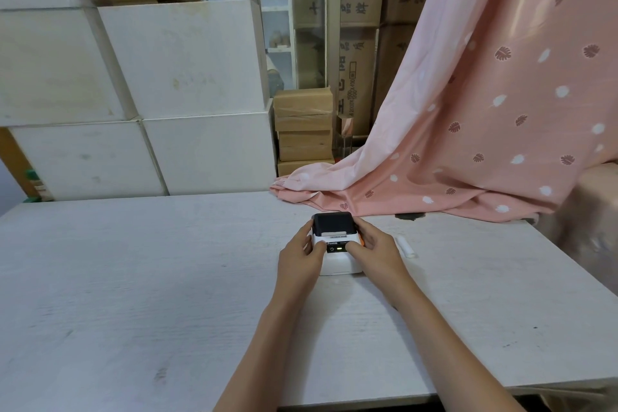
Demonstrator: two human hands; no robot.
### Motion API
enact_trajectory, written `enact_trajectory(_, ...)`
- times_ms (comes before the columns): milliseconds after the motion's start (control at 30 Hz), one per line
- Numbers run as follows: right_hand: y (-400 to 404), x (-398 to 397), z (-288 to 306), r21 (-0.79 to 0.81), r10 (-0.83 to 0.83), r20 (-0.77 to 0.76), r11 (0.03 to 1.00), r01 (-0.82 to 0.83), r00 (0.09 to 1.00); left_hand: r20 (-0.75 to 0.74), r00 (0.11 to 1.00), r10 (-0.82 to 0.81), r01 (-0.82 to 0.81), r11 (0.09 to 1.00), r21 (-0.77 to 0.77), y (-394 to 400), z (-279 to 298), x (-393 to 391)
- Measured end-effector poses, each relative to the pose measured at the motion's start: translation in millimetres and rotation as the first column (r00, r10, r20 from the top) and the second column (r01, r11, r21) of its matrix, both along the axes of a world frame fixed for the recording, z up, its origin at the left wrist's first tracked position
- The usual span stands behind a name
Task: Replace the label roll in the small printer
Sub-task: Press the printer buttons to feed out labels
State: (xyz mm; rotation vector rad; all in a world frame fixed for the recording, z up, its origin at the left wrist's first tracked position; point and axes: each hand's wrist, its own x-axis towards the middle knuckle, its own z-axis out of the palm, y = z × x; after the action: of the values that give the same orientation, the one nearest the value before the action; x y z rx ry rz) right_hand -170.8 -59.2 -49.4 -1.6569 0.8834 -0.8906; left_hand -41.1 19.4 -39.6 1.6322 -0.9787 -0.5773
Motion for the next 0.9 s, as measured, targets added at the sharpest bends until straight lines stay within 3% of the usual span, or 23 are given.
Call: enact_trajectory(900,-0.2,0.2,-5.7,-0.007,-0.003,-0.009,1.000,0.003,1.000,-0.021,1.000,0.008,-0.008,1.000,0.010,-0.6,-2.6,0.6)
